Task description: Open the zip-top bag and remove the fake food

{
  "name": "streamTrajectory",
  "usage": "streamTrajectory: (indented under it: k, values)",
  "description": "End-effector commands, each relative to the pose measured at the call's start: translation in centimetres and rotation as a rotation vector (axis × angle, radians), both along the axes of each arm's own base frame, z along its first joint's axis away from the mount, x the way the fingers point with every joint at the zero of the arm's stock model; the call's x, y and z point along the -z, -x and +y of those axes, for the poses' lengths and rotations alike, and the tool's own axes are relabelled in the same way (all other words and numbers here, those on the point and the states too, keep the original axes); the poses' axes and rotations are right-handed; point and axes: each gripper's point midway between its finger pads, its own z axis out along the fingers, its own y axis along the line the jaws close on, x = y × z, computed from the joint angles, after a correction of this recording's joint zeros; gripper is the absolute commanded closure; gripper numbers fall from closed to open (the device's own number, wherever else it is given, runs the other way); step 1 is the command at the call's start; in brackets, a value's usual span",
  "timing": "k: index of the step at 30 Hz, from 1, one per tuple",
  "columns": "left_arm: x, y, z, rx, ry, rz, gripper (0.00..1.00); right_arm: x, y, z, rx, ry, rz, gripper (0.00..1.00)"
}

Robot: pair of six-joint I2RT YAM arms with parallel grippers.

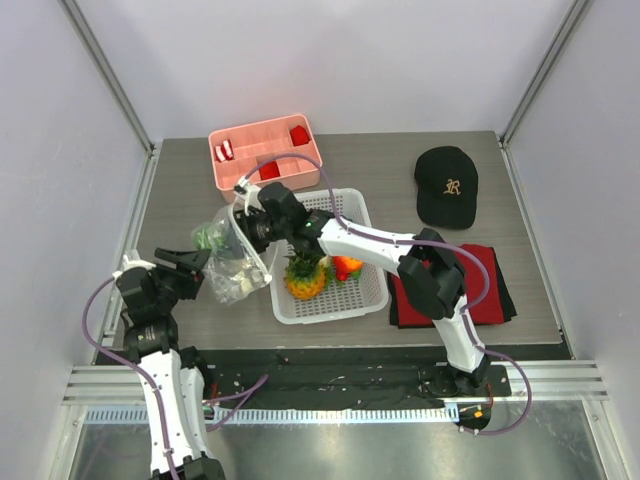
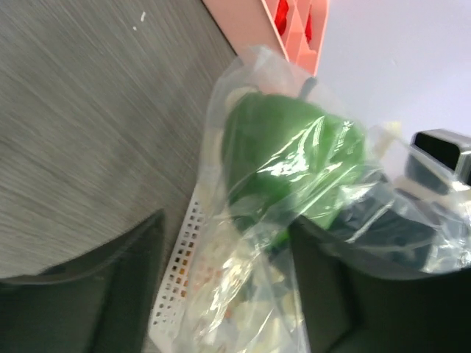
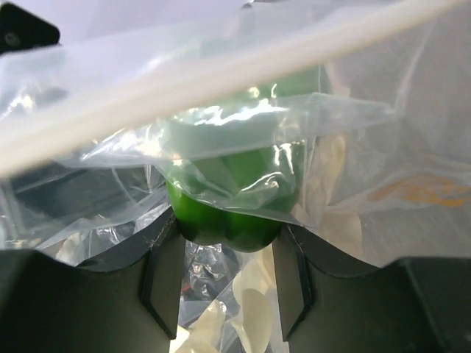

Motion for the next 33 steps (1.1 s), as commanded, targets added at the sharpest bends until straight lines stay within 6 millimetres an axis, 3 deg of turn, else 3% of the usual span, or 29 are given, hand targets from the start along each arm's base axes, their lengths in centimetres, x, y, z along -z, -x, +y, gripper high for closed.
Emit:
streamTrajectory:
  k: [1, 2, 4, 5, 6, 8, 14, 17, 20, 23, 26, 28, 29, 31, 33]
  values:
    - [-3.1, -1.3, -0.6, 0.057, -0.009, -0.146, 0.44, -4.4, 2.0, 0.6, -0.07, -0.14, 0.011, 0.87]
    - [-3.1, -1.4, -0.5, 0.059, -0.018, -0.142, 0.57, -4.6, 2.0, 0.6, -0.074, -0.147, 0.016, 0.87]
    - [-2.8, -1.2, -0.3, 0.066, -0.059, -0.121, 0.7, -4.8, 2.1, 0.4, -0.079, -0.156, 0.028, 0.87]
    - [-2.4, -1.3, 0.1, 0.052, -0.078, -0.097, 0.86, -5.0, 2.1, 0.4, -0.078, -0.161, 0.032, 0.87]
    - [-2.2, -0.9, 0.4, 0.045, -0.1, -0.058, 0.95, -5.2, 2.0, 0.1, -0.084, -0.165, 0.04, 0.87]
    - [-1.6, -0.7, 1.7, 0.008, -0.191, -0.011, 1.0, -6.0, 2.1, -0.2, -0.089, -0.183, 0.047, 0.87]
    - [-2.8, 0.4, 4.4, -0.083, -0.357, 0.039, 1.0, -7.1, 2.7, -1.4, -0.105, -0.196, 0.044, 0.83]
    - [-4.5, -0.2, 3.5, -0.041, -0.365, -0.052, 1.0, -7.1, 2.6, -1.5, -0.108, -0.195, 0.044, 0.82]
    - [-4.7, -0.7, 2.0, 0.025, -0.306, -0.116, 1.0, -7.4, 3.0, -1.3, -0.131, -0.216, 0.055, 0.81]
    - [-2.9, -0.9, 2.1, 0.016, -0.276, -0.069, 1.0, -7.3, 3.2, -1.0, -0.138, -0.24, 0.082, 0.81]
    - [0.4, -1.0, 2.8, -0.038, -0.194, 0.056, 1.0, -5.8, 2.9, -0.4, -0.11, -0.223, 0.085, 0.81]
    - [1.7, -1.4, 2.9, -0.05, -0.149, 0.092, 1.0, -2.5, 2.7, 0.2, -0.089, -0.128, 0.045, 0.81]
    - [3.2, -1.3, 2.9, -0.059, -0.127, 0.126, 1.0, -2.2, 2.2, 0.7, -0.071, -0.099, 0.002, 0.8]
    - [3.9, -1.8, 3.5, -0.091, -0.122, 0.124, 1.0, 1.6, 1.9, 1.0, -0.01, 0.035, -0.018, 0.8]
    - [5.4, -1.9, 4.1, -0.113, -0.13, 0.169, 1.0, 3.5, 1.0, 1.0, 0.047, 0.099, -0.065, 0.79]
